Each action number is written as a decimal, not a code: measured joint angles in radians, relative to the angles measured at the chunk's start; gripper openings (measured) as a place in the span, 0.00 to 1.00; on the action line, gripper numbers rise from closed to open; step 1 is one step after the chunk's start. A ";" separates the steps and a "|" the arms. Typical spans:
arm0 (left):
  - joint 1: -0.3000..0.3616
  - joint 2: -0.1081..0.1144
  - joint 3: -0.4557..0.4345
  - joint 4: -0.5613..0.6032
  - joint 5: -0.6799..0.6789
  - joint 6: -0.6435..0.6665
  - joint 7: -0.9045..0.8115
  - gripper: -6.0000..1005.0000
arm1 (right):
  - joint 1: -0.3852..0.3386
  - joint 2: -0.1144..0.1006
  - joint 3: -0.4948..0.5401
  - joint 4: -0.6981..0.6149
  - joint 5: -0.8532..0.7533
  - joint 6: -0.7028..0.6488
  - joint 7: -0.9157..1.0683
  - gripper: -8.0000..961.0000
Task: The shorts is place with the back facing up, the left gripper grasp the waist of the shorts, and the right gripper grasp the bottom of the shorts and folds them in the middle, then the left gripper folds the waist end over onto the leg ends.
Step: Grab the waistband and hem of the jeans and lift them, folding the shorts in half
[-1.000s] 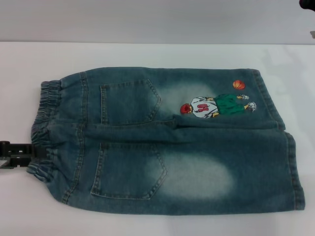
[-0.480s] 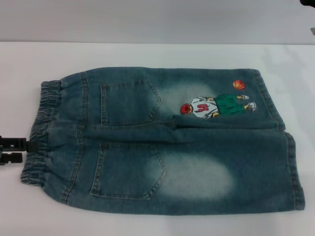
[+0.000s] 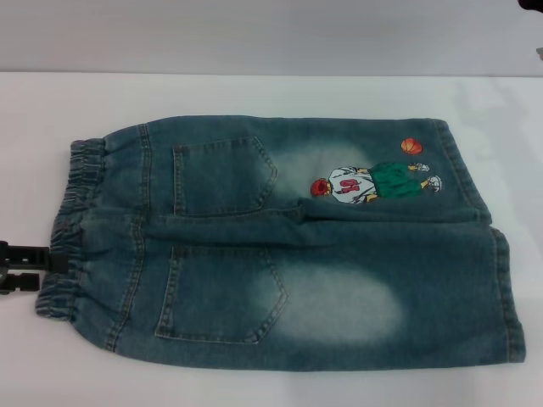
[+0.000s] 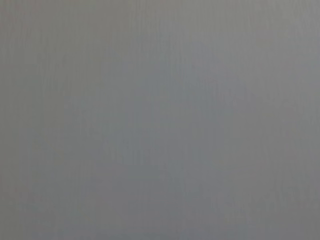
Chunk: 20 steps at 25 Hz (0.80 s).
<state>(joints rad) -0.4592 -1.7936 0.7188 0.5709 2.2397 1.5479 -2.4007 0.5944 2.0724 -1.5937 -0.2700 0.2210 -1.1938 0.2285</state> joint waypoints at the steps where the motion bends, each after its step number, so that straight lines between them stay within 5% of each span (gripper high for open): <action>1: -0.001 0.000 0.000 0.000 0.000 0.000 0.000 0.69 | 0.000 0.000 0.000 0.000 0.000 0.000 0.000 0.57; 20: -0.001 -0.001 -0.007 0.000 0.024 -0.012 -0.008 0.69 | -0.004 -0.001 0.000 0.000 0.000 -0.002 0.000 0.57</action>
<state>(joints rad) -0.4597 -1.7946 0.7122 0.5706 2.2637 1.5358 -2.4086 0.5903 2.0713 -1.5937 -0.2700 0.2210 -1.1962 0.2286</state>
